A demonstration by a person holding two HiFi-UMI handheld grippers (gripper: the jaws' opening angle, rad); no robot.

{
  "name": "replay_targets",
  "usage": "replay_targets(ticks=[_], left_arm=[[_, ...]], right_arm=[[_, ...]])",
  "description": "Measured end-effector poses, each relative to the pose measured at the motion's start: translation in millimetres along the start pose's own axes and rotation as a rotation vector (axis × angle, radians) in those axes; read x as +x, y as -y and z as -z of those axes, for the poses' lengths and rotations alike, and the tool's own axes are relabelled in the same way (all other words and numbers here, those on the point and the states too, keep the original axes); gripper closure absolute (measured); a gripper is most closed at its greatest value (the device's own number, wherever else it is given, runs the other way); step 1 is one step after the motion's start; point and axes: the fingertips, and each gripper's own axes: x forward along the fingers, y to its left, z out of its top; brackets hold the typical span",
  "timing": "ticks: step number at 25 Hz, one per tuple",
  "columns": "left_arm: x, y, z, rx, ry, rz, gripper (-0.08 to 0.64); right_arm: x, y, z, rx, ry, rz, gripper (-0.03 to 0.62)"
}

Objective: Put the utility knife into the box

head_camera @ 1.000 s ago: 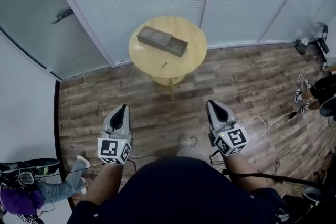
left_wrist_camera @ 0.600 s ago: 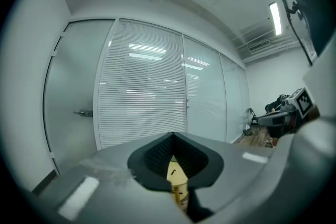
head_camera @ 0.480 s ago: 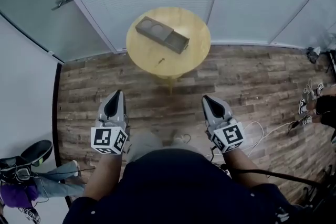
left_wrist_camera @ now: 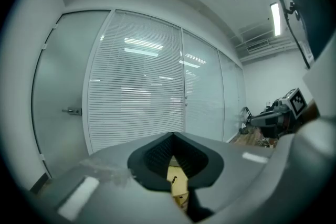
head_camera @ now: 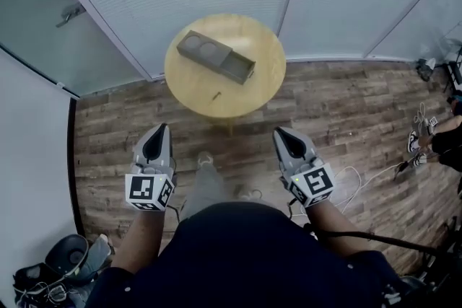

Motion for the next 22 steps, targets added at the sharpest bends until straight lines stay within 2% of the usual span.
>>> replay_targets(ticks=[5, 9, 12, 17, 22], left_arm=[[48.9, -35.3, -16.3, 0.033, 0.032, 0.051, 0.557], [81.0, -76.4, -15.4, 0.018, 0.034, 0.074, 0.557], [103.7, -106.6, -14.2, 0.019, 0.033, 0.096, 0.557], [150.1, -155.8, -12.8, -0.005, 0.025, 0.133, 0.557], [175.4, -162.4, 8.4, -0.006, -0.024, 0.23, 0.557]], right_arm=[[48.6, 13.7, 13.6, 0.05, -0.057, 0.051, 0.583], [101.7, 12.9, 19.8, 0.152, -0.076, 0.07, 0.583], [135.9, 10.8, 27.5, 0.193, -0.114, 0.09, 0.583], [193.3, 12.7, 11.5, 0.157, -0.135, 0.111, 0.583], [226.8, 9.7, 11.4, 0.176, -0.163, 0.183, 0.584]])
